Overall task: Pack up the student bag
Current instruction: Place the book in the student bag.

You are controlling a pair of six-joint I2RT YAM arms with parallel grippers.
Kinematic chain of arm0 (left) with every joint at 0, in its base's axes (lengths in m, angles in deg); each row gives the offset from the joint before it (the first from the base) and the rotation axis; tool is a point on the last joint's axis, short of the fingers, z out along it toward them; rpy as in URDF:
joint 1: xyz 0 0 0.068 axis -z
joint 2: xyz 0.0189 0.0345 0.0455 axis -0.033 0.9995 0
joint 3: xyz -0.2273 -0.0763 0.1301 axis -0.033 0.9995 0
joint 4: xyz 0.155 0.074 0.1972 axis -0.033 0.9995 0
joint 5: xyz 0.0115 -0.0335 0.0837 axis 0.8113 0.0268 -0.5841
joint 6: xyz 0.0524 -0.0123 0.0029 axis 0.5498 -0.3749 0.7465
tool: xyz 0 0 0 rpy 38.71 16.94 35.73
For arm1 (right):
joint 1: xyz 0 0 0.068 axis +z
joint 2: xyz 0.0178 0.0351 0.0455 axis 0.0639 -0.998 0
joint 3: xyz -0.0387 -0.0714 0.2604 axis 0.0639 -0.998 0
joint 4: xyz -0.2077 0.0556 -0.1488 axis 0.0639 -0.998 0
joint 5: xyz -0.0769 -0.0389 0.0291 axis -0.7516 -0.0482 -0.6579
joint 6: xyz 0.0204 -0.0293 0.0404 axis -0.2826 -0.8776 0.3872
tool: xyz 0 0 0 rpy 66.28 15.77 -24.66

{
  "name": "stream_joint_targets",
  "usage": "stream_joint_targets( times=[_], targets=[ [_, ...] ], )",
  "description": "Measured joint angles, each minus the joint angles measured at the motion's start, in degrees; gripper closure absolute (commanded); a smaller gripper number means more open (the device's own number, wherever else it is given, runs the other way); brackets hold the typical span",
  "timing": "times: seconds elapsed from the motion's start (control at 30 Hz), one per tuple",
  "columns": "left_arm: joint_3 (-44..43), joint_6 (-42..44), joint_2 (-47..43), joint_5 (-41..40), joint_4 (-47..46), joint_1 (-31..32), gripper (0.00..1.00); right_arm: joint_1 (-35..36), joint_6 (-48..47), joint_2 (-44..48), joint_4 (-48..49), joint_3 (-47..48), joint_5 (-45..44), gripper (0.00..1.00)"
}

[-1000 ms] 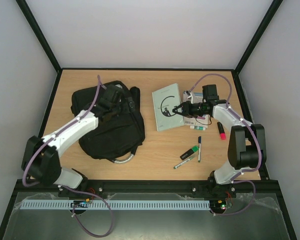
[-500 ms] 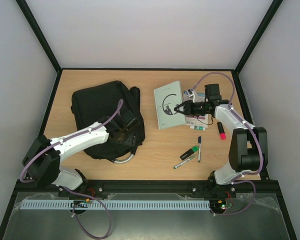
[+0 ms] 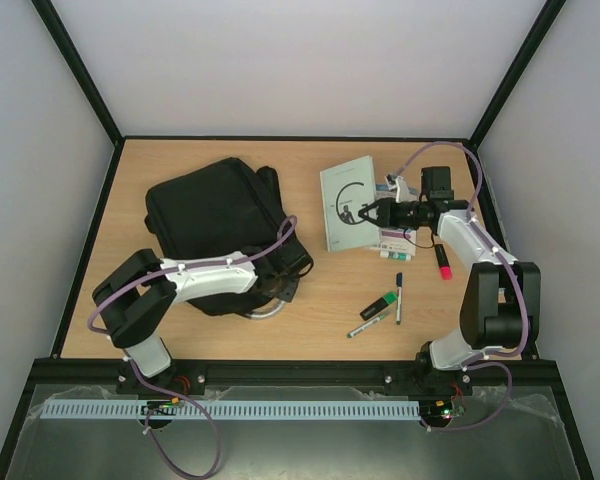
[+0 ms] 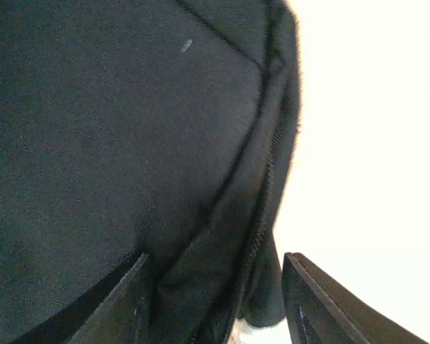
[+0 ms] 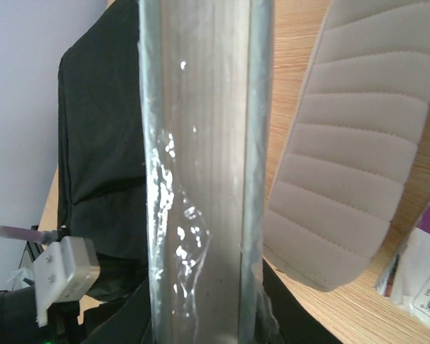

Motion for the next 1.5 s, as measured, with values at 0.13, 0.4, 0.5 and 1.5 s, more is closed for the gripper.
stream_joint_targets(
  times=[0.13,0.4,0.5,1.5],
  targets=[
    [-1.0,1.8,-0.5,1.4,-6.9,0.1,0.25,-1.6,0.0,0.0,0.0,0.0,0.0,0.99],
    [-1.7,3.3,-10.5,-0.2,-1.4,0.2,0.25,-5.7,0.5,1.7,0.0,-0.4,1.2,0.99],
    [-2.0,3.3,-12.7,-0.8,5.2,0.2,0.27,-6.1,0.8,2.4,0.1,-0.6,1.6,0.99],
    [-3.9,5.6,-3.4,-5.8,29.2,3.1,0.35,-6.0,1.2,2.5,0.1,-0.9,2.8,0.99]
  ],
)
